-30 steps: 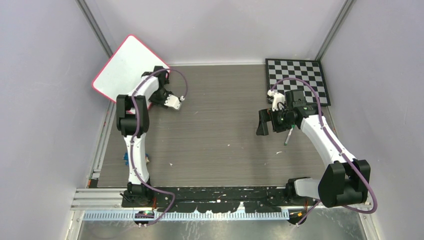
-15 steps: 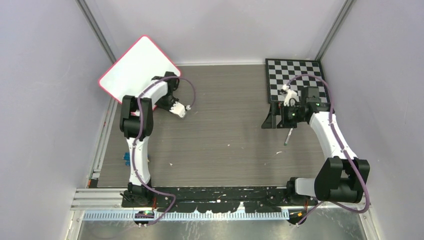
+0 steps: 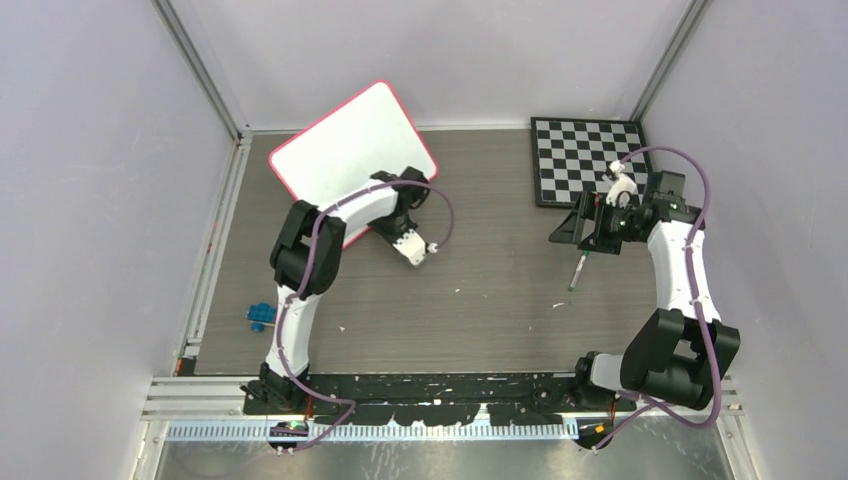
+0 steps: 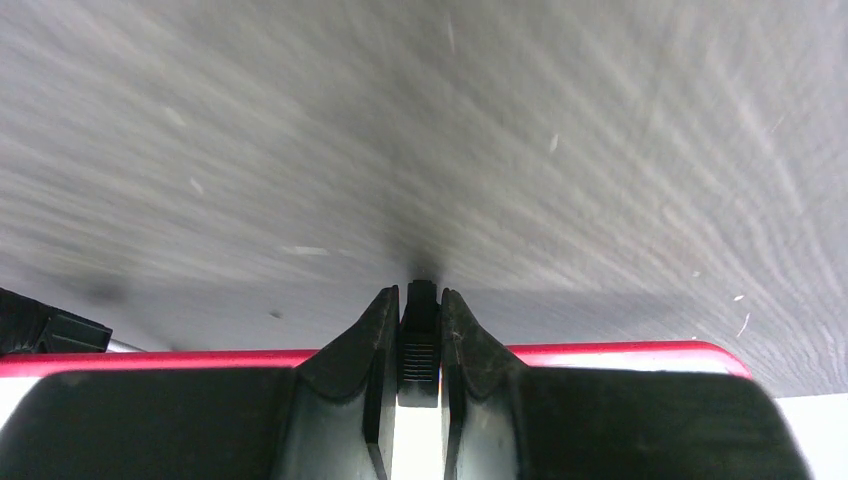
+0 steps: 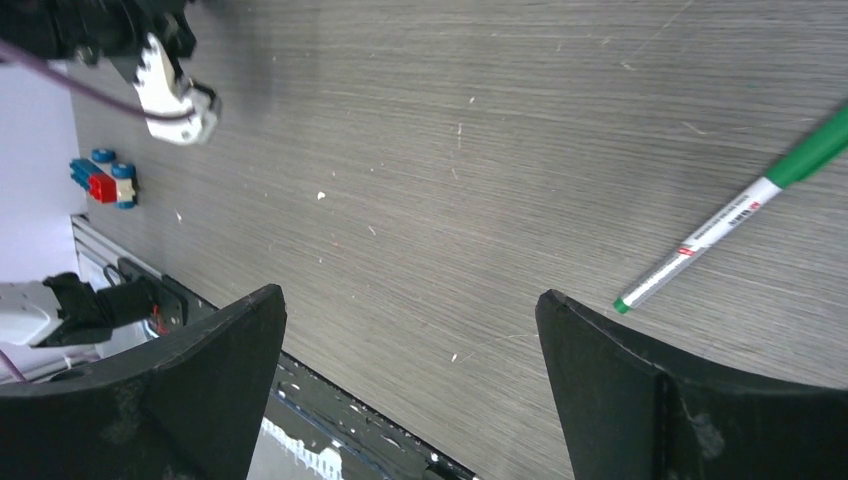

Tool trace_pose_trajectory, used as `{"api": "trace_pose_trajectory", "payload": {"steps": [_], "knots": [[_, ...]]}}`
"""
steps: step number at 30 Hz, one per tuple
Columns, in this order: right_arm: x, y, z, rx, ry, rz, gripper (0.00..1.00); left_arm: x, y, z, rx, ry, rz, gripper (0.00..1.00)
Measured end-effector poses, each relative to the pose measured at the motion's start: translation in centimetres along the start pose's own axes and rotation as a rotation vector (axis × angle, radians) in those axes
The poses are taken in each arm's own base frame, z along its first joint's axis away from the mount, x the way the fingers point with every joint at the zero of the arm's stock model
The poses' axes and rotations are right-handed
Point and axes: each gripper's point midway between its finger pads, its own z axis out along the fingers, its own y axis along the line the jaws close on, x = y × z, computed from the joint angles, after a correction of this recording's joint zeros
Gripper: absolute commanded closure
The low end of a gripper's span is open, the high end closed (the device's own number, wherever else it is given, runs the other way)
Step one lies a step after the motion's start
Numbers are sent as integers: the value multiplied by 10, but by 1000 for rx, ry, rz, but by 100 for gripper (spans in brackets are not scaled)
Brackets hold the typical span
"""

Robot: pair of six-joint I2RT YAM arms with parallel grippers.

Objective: Write a sentence on the whiteboard
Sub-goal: Move the whiteboard to the center of the board.

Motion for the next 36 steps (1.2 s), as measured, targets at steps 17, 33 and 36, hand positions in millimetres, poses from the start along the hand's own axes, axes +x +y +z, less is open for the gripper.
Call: {"api": "trace_pose_trajectory", "payload": {"steps": [17,33,36], "knots": [[-12,-29,-44,67,-79,79,0,-182,29,-47,-51,-15,268,100],[-2,-37,-55,80,-60,85,1,-240,40,-51,-59,2,269,48],[-2,-40,-55,90,-51,86,0,-246,38,-52,-61,-4,253,27]]}}
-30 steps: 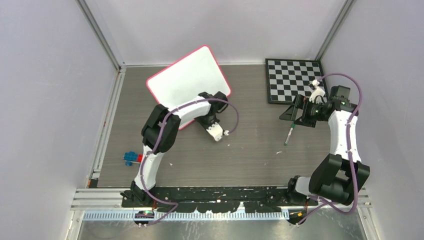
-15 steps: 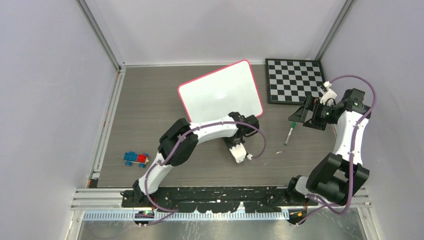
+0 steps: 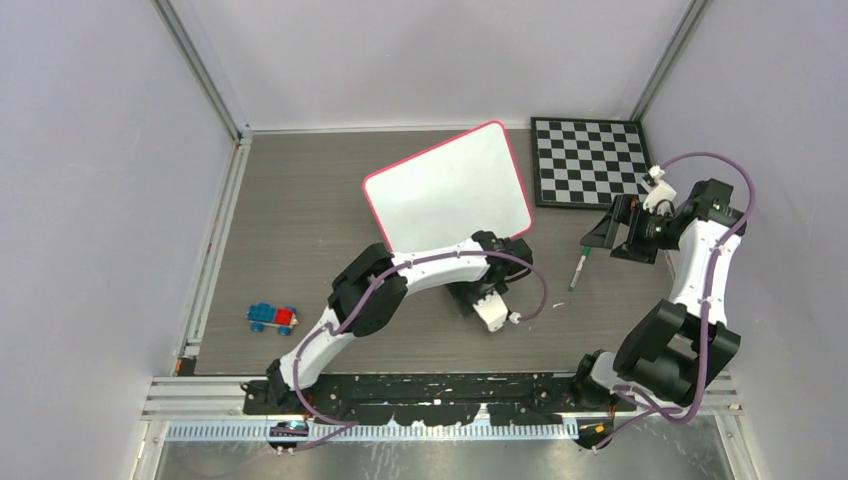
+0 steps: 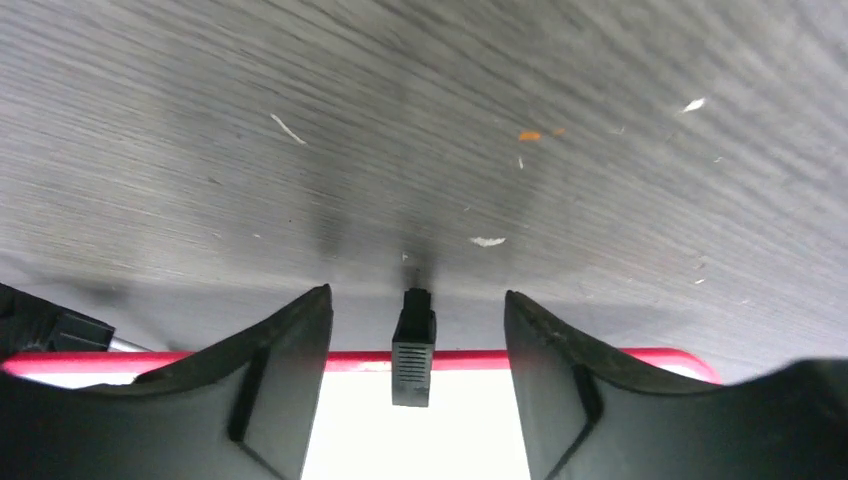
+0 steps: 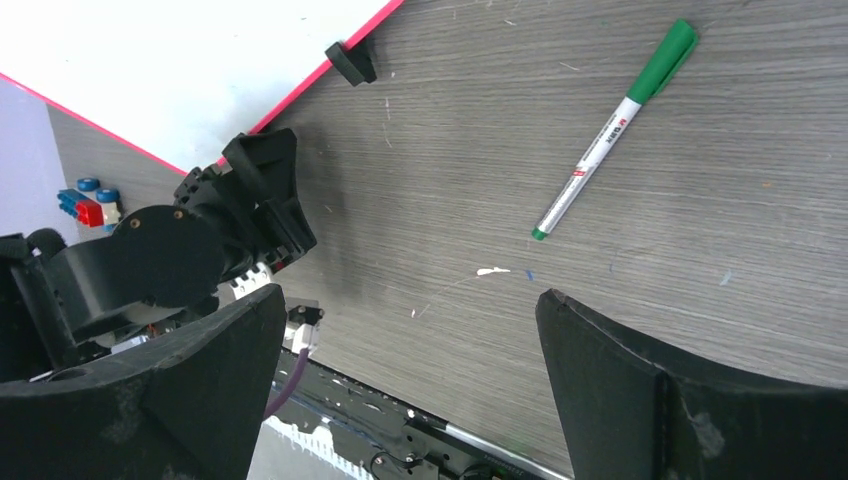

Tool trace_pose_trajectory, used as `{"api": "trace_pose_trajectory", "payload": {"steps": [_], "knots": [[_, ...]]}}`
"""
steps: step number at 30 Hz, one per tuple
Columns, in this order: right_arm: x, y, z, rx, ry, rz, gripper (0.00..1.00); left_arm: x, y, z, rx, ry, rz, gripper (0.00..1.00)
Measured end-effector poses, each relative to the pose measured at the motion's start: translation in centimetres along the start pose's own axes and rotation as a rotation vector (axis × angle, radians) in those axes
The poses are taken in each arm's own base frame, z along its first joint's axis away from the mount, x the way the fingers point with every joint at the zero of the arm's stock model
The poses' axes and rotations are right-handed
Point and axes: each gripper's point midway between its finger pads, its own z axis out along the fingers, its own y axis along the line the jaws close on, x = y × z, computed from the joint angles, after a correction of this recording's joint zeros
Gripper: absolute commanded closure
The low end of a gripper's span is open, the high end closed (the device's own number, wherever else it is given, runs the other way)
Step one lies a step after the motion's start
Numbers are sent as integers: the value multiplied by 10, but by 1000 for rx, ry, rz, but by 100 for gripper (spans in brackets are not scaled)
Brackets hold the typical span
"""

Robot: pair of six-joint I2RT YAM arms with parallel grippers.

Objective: Write a sentence on the whiteboard
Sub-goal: Move the whiteboard to the center of the board, then open the whiteboard marker at the center of the board.

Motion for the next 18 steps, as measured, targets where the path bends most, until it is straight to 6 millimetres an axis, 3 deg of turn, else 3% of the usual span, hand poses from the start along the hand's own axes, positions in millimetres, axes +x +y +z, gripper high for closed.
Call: {"api": "trace_pose_trajectory", "payload": {"steps": [5,6,10,13,18], "knots": [[2,-11,2,44,25,1,1,-14,-4,-10,-7,-64,-65,8],[3,-14,2,60,31,0,1,-16,-4,-15,-14,-83,-84,1],[6,-30,1,137,58,-1,10,-22,-9,-44,-63,-170,-188,0],[7,-45,5,203,85,1,26,-21,-15,-75,-121,-242,-284,0],[13,-63,27,297,152,8,38,-18,-15,-122,-218,-377,-476,0]]}}
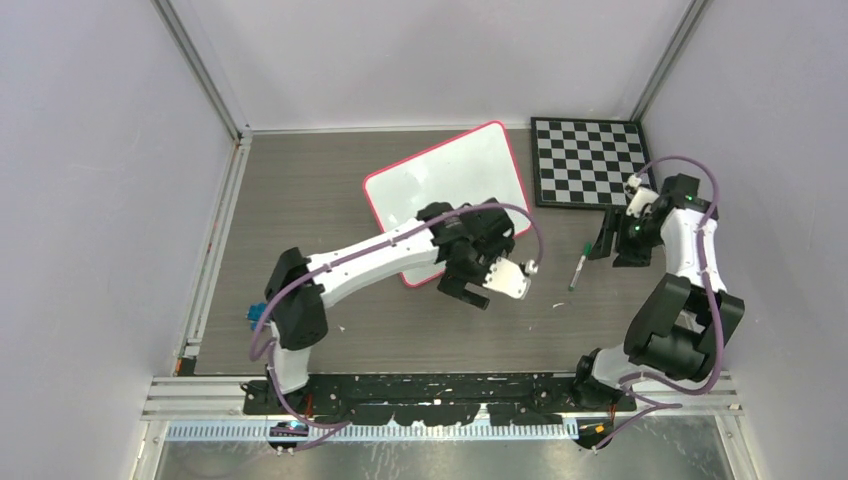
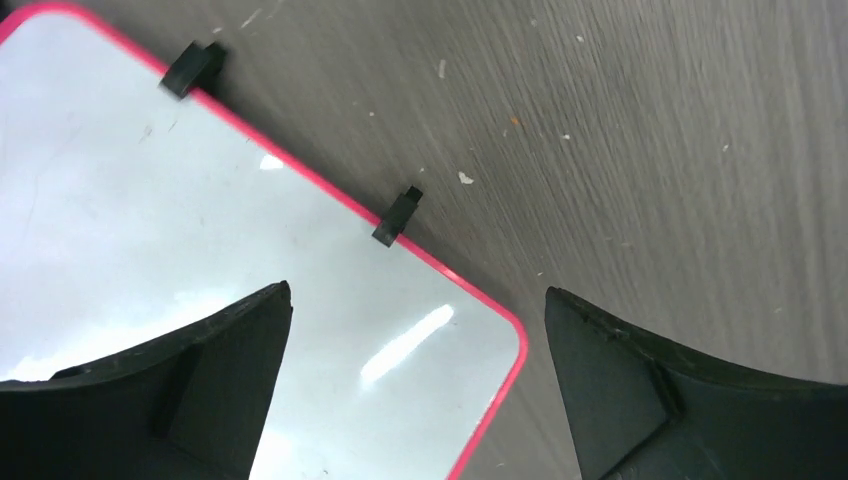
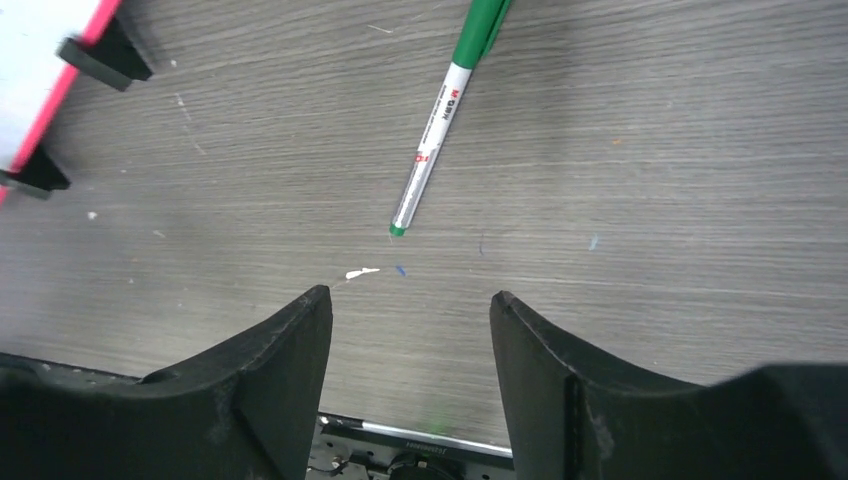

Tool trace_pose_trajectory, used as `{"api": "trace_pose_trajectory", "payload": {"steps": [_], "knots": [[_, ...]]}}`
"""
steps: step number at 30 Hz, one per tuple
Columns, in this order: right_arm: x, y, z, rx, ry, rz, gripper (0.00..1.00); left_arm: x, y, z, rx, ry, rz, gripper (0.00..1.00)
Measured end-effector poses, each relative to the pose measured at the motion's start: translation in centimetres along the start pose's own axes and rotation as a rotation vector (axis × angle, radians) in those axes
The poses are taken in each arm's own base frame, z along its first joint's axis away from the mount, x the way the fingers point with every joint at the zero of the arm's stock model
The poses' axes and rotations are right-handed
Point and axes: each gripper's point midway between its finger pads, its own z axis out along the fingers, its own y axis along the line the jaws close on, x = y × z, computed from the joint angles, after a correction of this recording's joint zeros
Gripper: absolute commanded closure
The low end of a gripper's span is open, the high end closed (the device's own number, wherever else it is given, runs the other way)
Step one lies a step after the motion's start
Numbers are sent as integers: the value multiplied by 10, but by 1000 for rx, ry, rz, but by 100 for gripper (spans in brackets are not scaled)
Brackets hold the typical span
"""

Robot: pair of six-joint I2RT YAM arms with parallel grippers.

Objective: Write a sentence on the whiteboard
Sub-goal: Open the whiteboard marker at the center of the board.

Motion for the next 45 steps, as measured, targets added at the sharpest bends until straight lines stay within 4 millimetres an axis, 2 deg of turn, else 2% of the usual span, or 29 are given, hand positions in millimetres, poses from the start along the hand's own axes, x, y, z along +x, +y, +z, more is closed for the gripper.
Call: {"api": "trace_pose_trajectory", "payload": {"steps": [3,7,13,15,18,25,27,29,33,36,41,45], "knots": [[6,3,22,49,58,-23,40,0,11,-22,-60,-104,-181,0],[5,6,43,96,93,-37,40,14,33,-51,-158,-216,-411,0],[0,-4,66,173,106,-4,43,33,72,-114,-338,-431,-756,0],[1,-6,71,190,114,6,45,34,80,-128,-378,-478,-822,0],[3,-8,82,208,132,20,48,32,84,-136,-401,-528,-891,0],[22,-14,108,234,208,44,58,29,81,-131,-377,-551,-971,0],[22,-15,110,245,212,48,61,28,82,-132,-378,-558,-982,0],[21,-16,110,249,214,51,71,27,83,-133,-377,-567,-999,0],[20,-18,111,254,222,61,98,25,81,-133,-362,-575,-1037,0],[19,-15,112,235,222,69,100,20,79,-141,-323,-574,-1097,0],[19,-6,112,190,221,80,100,-1,87,-173,-255,-682,-1174,0],[20,9,99,136,234,92,100,-14,84,-187,-178,-750,-1235,0]]}}
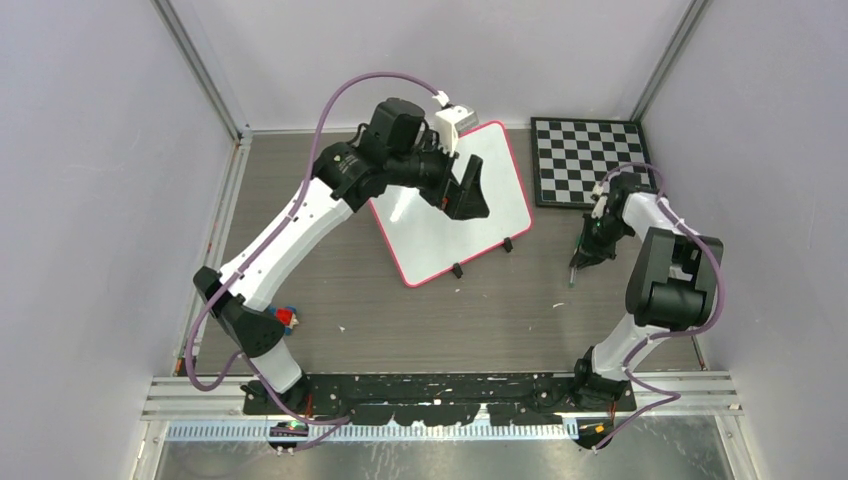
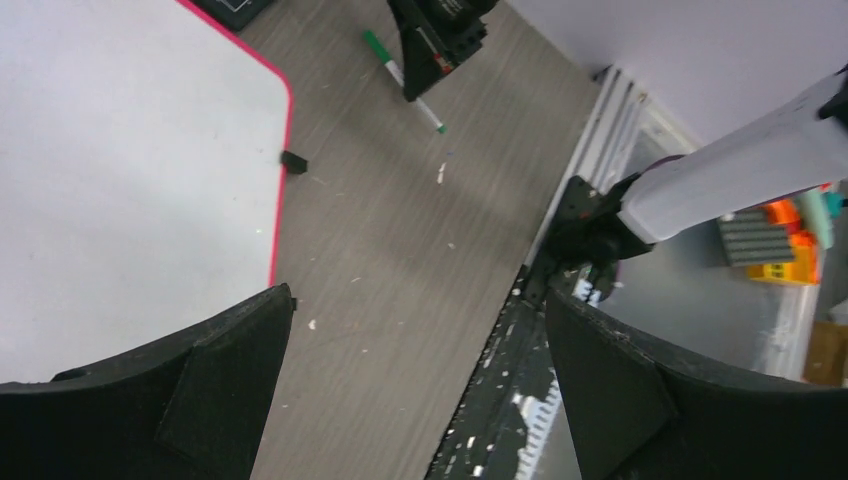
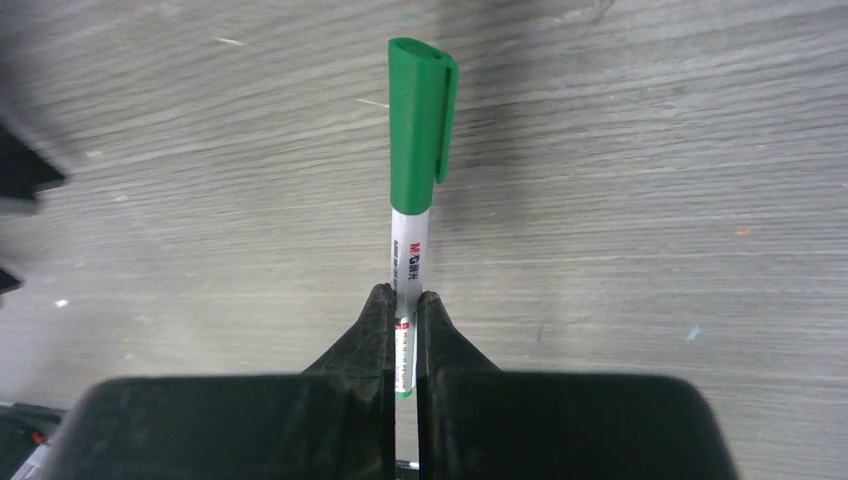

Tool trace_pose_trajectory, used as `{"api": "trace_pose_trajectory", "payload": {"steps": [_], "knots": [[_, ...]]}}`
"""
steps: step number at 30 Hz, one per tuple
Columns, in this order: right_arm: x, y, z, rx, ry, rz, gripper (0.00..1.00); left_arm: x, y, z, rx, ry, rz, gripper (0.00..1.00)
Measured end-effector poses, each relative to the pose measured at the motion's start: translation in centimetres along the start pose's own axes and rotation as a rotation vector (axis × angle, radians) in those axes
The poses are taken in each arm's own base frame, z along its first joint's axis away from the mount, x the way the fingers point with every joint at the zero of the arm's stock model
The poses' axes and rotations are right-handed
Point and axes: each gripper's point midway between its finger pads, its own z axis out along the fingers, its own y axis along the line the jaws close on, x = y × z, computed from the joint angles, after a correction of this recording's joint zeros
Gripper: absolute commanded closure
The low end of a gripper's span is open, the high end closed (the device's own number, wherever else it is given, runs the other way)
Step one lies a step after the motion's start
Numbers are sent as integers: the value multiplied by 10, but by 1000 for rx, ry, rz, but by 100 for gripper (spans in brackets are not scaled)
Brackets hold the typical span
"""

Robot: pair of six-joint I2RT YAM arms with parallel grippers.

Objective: Write a sentence on the whiteboard
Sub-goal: Open the whiteboard marker at the center of the board.

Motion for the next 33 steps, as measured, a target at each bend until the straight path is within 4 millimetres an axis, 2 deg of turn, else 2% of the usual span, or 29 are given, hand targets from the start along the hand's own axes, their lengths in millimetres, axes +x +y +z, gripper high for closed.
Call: {"api": "trace_pose_trajectory", "payload": {"steps": [6,10,17,21,23,25,28,31,33], "knots": [[-28,26,-51,-77,-134,-39,100,-19,-26,-13,110,-34,-117,0],[-32,39,-78,-108,-198,-66,100,-20,-36,-14,187,-25,-196,0],[-18,55,-85,-148,-160,-125,100,-17,-46,-8,282,-2,-266,0],[-8,85,-93,-195,-138,-236,100,-14,-46,-9,311,1,-212,0],[-6,107,-105,-231,-150,-316,100,-5,-40,-12,315,11,-189,0],[-5,129,-121,-272,-176,-394,100,5,-23,-17,300,22,-181,0],[2,163,-149,-355,-211,-514,100,13,12,-31,230,18,-143,0],[20,192,-170,-448,-209,-621,100,19,36,-45,169,28,-61,0],[37,207,-178,-508,-184,-688,100,23,41,-54,149,46,39,0]]}}
